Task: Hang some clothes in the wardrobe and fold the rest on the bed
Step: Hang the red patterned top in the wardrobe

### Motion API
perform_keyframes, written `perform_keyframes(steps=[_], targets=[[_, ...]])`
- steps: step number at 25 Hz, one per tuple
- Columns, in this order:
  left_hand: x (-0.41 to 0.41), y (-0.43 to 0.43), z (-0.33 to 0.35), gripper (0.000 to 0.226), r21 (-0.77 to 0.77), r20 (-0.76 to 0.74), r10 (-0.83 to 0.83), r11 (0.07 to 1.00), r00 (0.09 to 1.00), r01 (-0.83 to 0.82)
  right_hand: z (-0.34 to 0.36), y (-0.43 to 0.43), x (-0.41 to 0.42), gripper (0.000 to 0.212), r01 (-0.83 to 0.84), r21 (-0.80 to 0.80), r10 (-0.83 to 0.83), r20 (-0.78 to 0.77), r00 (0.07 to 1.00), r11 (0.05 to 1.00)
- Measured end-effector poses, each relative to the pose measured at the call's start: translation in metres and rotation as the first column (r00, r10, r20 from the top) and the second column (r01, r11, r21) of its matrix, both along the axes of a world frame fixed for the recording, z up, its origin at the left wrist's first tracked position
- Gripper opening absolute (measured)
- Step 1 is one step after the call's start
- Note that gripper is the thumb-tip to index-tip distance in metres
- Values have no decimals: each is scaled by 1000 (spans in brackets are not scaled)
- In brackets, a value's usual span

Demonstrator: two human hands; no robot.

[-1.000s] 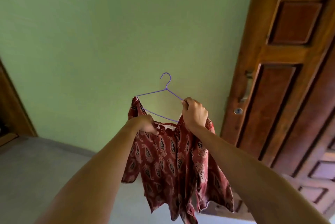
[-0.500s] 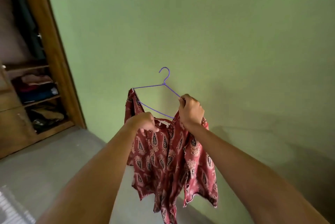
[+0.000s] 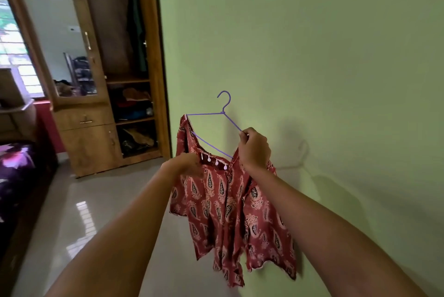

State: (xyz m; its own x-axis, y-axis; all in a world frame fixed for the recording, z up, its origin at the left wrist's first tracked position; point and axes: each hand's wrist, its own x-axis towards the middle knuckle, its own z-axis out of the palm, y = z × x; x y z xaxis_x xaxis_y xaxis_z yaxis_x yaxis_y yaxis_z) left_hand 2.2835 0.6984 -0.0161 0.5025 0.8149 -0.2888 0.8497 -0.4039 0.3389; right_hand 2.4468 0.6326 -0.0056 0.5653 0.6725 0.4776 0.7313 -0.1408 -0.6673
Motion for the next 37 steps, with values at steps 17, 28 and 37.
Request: perform_keyframes(steps=[17, 28, 37], targets=[[-70, 453, 10, 37, 32, 36, 291, 956, 956, -292, 18, 505, -72, 42, -273, -30, 221, -508, 833, 961], [-116, 745, 68, 31, 132, 107, 426, 890, 898, -437, 70, 826, -129, 14, -512, 10, 443, -515, 734, 859], [-168, 949, 99, 37, 115, 68, 463, 877, 884, -467, 98, 1046, -178, 18, -528, 63, 531, -155, 833, 847]])
